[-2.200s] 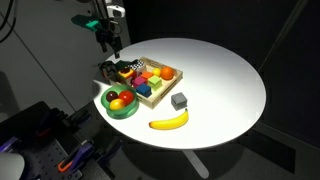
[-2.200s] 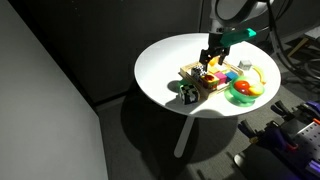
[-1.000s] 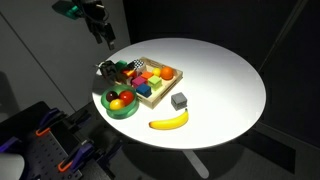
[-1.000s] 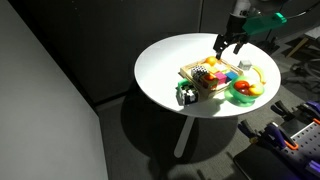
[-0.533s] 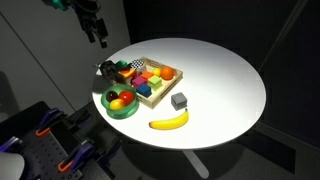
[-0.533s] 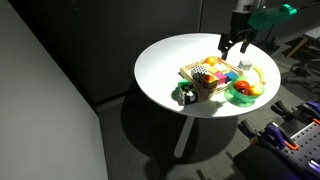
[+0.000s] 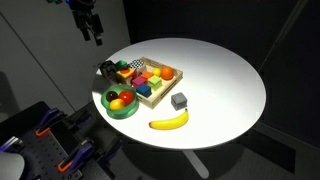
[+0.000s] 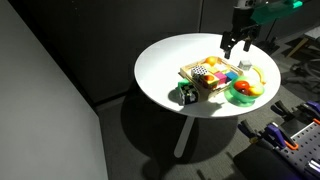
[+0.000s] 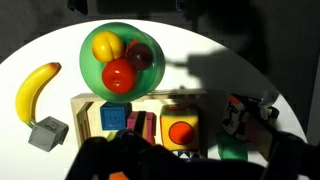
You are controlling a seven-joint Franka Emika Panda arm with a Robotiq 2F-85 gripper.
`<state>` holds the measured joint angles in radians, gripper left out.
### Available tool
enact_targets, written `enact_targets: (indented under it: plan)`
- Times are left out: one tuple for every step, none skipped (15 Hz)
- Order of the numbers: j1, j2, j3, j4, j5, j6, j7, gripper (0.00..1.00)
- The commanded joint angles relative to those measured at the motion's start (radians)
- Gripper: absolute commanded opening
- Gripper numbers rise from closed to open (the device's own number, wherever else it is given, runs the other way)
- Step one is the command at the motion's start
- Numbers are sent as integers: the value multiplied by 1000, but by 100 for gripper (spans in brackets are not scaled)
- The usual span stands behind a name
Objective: Pick up the green cube and then drop it on the table
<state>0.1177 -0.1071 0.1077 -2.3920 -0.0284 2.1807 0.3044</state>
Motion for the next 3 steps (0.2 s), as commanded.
enact_targets:
  plan:
    - [-8,0,8,1,1,-2,-1,100]
    - [-8,0,8,1,1,-2,-1,100]
    - [-8,0,8,1,1,-2,-1,100]
